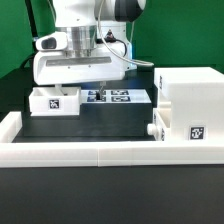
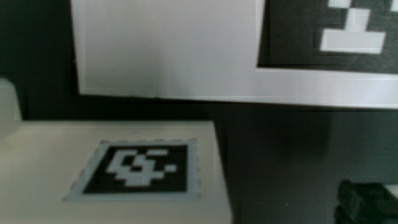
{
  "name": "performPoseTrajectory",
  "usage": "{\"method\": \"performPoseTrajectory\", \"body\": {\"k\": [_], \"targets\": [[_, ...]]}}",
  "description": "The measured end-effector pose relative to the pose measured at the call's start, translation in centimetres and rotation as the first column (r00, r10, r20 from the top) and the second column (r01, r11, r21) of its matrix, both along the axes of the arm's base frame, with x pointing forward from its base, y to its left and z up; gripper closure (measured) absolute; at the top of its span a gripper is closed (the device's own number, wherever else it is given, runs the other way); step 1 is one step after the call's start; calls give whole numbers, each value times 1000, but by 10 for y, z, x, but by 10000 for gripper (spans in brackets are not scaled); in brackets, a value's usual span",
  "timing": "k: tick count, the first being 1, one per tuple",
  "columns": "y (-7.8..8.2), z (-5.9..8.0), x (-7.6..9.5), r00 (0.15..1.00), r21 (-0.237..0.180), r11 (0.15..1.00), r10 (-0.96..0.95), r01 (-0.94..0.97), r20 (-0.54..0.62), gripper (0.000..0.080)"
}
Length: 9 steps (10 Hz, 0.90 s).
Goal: Assemble drawer
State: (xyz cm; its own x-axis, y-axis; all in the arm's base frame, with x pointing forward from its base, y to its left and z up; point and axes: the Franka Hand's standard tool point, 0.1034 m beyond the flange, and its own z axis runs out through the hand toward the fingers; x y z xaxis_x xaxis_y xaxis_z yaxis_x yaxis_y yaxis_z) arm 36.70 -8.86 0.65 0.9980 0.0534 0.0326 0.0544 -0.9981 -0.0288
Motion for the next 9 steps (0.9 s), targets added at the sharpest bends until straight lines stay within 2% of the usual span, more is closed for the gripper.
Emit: {"method": "performPoseTrajectory", "body": {"k": [3,5,6,7,8,9], "targets": [[-1,-1,3,1000,0,1000,0,0,2,150],[-1,-1,4,1000,0,1000,0,0,4,178],[-1,-1,4,1000,0,1000,0,0,4,357],[-1,-1,4,1000,0,1000,0,0,4,357],[-1,-1,4,1000,0,1000,0,0,4,540],[-1,-1,4,1000,0,1000,0,0,4,675]]}}
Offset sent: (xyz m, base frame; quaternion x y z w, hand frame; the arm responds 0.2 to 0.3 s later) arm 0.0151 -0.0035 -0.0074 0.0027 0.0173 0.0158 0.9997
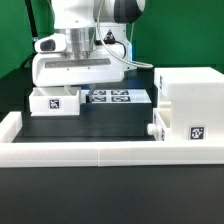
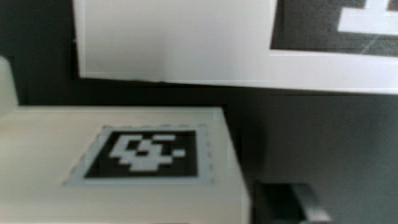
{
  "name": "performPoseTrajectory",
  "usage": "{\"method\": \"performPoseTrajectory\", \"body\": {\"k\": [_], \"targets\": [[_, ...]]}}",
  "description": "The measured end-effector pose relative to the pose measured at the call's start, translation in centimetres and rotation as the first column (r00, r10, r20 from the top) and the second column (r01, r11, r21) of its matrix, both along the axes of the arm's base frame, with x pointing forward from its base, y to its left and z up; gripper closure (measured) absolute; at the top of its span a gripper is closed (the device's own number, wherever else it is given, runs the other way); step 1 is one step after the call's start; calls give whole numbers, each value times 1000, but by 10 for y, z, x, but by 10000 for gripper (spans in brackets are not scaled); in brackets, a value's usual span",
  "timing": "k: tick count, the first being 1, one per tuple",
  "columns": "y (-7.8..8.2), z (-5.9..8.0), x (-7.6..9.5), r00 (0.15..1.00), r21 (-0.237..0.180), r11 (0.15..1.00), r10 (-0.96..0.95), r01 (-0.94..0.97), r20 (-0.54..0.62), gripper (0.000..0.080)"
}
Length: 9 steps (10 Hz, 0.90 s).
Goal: Assemble drawer
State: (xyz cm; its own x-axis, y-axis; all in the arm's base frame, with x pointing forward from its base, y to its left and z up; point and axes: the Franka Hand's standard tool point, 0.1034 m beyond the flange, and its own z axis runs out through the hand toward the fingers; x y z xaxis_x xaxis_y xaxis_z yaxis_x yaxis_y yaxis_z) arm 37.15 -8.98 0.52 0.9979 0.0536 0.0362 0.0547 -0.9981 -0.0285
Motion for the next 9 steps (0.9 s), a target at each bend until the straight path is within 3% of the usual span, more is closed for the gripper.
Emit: {"method": "performPoseTrajectory", "body": {"k": [1,7,9], "targets": [[0,0,0,1000,0,1000,0,0,0,758],[1,1,1,1000,1,1000,5,-5,-1,758],[13,16,20,995,25,996,90,-89,-30,758]]}}
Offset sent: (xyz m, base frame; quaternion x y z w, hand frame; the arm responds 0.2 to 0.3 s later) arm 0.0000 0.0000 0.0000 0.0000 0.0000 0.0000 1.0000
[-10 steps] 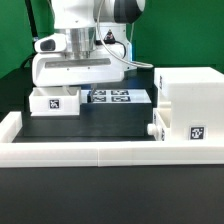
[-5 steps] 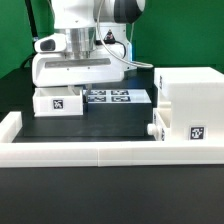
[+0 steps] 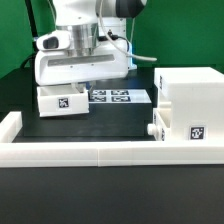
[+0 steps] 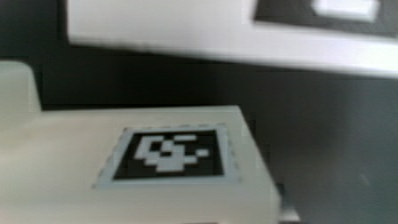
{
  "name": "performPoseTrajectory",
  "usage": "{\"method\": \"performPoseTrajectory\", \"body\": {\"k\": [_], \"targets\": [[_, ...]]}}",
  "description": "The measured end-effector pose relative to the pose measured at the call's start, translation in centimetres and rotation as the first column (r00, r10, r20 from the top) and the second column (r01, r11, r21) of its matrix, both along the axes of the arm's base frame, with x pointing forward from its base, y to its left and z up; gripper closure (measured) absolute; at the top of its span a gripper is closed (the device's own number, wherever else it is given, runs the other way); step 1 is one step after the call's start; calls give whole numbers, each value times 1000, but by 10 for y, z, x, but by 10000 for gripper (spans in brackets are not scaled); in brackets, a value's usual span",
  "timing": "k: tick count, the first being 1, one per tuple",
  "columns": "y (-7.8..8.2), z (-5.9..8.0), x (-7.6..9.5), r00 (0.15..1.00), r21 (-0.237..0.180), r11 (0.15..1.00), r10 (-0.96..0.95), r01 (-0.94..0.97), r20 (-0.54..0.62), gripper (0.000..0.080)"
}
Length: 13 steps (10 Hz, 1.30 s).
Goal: Assemble drawer
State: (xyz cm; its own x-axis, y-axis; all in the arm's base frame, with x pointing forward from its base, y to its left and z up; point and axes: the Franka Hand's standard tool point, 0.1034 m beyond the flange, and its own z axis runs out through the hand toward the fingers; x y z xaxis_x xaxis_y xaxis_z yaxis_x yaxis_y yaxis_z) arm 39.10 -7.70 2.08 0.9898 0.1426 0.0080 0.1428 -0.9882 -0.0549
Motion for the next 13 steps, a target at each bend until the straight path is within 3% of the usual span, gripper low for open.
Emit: {"method": "performPoseTrajectory", "body": {"k": [7,10,11,12,13], "targets": [[28,48,87,996,67,995,78,-74,-53,758],[27,43,80,993,64,992,113,-110,-45,758],[27,41,79,981,67,980,190,-187,-37,757],[17,30,72,923,28,922,384,-385,32,757],[15,26,64,862,16,862,506,-507,34,757]]}}
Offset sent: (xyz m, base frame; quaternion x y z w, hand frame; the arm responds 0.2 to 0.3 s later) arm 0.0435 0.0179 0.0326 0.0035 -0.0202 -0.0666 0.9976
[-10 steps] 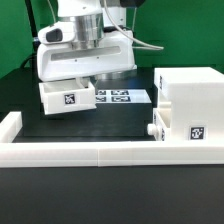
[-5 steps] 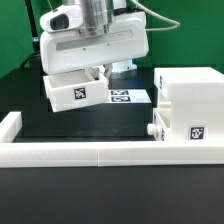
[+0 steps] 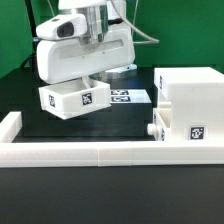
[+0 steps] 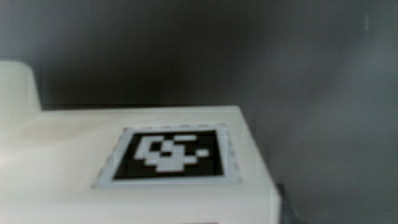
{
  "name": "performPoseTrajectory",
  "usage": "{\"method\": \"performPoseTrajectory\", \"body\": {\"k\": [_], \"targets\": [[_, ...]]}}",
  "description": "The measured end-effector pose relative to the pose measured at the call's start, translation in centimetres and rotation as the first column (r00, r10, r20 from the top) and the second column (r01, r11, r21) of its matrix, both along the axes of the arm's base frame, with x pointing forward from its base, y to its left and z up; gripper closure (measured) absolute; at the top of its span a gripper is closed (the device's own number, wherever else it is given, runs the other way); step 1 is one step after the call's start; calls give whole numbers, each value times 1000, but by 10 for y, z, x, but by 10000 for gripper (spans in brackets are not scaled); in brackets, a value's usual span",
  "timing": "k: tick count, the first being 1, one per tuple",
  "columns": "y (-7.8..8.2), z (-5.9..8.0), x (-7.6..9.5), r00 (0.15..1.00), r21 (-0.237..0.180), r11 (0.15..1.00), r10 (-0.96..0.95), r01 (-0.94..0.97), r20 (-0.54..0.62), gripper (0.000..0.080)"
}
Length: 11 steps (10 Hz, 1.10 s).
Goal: Assemble drawer
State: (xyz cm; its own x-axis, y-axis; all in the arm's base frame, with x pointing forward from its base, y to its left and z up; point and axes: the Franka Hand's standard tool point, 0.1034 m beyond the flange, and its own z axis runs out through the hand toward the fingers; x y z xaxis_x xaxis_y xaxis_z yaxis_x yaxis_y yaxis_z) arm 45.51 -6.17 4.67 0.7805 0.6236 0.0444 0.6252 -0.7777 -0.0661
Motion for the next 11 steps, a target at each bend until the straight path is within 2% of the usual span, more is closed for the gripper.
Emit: {"method": "performPoseTrajectory", "body": {"k": [2,3,7,8,11], "targets": [[0,6,19,958,-33,959,284,-283,34,757],[1,8,24,929,-47,929,368,-367,34,757],[-4,5,20,842,-52,842,539,-537,31,757],[-6,4,21,841,-50,841,540,-538,27,757],[3,16,49,820,-39,820,572,-571,11,757]]}}
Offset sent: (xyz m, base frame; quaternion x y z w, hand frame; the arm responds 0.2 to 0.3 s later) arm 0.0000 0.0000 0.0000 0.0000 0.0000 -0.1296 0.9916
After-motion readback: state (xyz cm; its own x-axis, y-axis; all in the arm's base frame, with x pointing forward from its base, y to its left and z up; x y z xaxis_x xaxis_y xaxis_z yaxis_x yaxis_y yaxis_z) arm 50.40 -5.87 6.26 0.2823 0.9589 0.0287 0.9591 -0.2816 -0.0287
